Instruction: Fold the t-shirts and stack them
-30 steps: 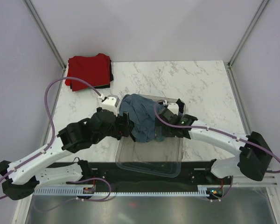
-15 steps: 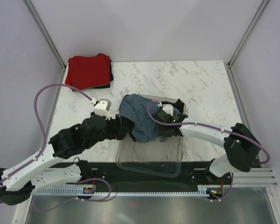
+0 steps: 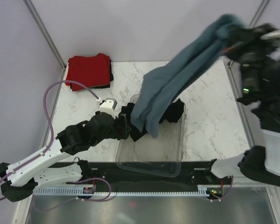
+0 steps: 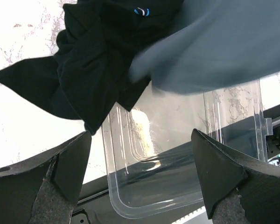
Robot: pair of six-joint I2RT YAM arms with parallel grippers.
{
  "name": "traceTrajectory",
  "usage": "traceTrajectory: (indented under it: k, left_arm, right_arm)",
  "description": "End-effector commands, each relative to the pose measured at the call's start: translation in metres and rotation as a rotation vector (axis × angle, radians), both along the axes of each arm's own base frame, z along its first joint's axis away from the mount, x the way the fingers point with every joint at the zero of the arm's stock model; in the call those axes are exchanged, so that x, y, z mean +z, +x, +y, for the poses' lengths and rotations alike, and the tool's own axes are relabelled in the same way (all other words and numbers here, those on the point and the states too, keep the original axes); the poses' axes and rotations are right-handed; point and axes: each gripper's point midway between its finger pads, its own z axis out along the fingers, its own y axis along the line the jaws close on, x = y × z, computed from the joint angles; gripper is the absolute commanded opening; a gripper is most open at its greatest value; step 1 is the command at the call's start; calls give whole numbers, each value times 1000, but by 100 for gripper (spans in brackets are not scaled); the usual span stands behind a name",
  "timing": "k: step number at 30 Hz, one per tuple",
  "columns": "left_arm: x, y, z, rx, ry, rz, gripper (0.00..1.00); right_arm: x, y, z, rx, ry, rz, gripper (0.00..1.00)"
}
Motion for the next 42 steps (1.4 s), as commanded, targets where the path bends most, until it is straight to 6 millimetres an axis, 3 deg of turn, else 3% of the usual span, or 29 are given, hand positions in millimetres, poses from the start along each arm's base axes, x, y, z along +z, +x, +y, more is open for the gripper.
traceTrajectory:
  k: [1, 2, 5, 9, 13, 15, 19, 21, 22, 24, 25, 26, 27, 28, 32, 35, 40, 42]
  left_arm:
    - [19, 2, -2, 36, -69, 1, 94]
    - [16, 1, -2, 32, -66, 11, 94]
    - [10, 2, -3, 38, -49, 21, 94]
    - [-12, 9, 7, 106, 37, 60, 95]
    - [-57, 24, 25, 182, 133, 200, 96]
    - [-79, 31, 28, 185, 161, 277, 95]
    - [-114, 43, 28, 182, 228, 339, 94]
    - [-123, 50, 18, 150, 220, 355, 93]
    - [-135, 53, 14, 139, 245, 384, 89]
    - [-145, 60, 8, 105, 276, 394, 76]
    - [-147, 68, 8, 103, 309, 397, 42]
    - [-150, 73, 34, 172, 402, 416, 20]
    - [-142, 80, 45, 207, 443, 409, 6]
    - [-138, 84, 60, 239, 480, 403, 2]
    - [-108, 92, 133, 398, 611, 331, 2]
    - [-90, 81, 186, 489, 688, 305, 2]
    - [-61, 79, 232, 641, 674, 220, 2]
    - [-52, 78, 253, 720, 679, 223, 4]
  right_arm:
    - [10, -57, -137, -507, -62, 31, 0]
    - [26, -91, -179, -546, 137, -65, 0]
    - [12, -100, -190, -573, 144, -46, 0]
    - [-24, -89, -177, -584, 54, 52, 0]
    - [-60, -84, -171, -628, -10, 151, 0]
    - [-66, -86, -173, -638, -28, 168, 0]
    - [-90, -83, -169, -667, -97, 229, 0]
    - [-100, -83, -168, -666, -52, 220, 0]
    - [-112, -81, -165, -661, -124, 245, 0]
    - [-119, -81, -164, -640, -58, 214, 0]
    - [-128, -80, -163, -626, -109, 229, 0]
    - [-129, -79, -161, -597, -90, 211, 0]
    - [-133, -79, -159, -575, -82, 206, 0]
    - [-135, -78, -158, -557, -73, 201, 0]
    - [-146, -70, -141, -468, -70, 197, 0]
    - [-164, -53, -106, -311, -107, 207, 2]
    - [-212, -24, -31, -61, -179, 288, 2]
    - [-227, -19, -14, -13, -190, 320, 1]
